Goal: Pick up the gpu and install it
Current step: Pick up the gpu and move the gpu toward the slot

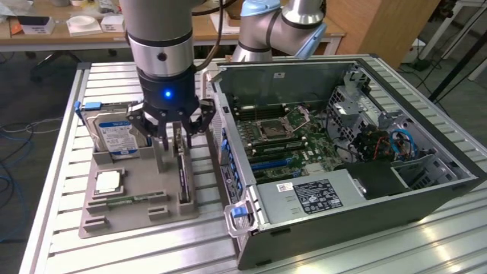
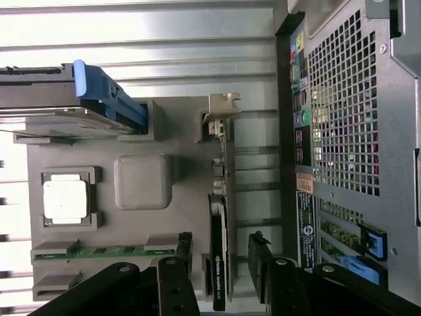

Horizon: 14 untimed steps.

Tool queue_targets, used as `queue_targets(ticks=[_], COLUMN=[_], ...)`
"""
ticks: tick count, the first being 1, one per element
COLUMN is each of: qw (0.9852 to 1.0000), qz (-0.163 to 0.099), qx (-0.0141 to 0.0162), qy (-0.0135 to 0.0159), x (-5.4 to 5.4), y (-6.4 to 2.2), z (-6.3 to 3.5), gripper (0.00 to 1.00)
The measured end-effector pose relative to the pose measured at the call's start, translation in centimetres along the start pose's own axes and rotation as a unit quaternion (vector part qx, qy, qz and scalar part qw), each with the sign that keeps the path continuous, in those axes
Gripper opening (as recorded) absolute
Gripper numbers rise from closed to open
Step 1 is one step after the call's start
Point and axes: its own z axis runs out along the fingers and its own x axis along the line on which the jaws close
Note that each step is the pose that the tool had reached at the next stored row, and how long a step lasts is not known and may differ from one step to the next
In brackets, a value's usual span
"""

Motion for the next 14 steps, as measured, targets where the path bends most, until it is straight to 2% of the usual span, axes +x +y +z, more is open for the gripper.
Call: queue_targets(ticks=[14], qw=[1.0000], qz=[0.000], qx=[0.0000], qy=[0.0000], x=[0.1], y=[-0.15], z=[1.99], gripper=[0.47])
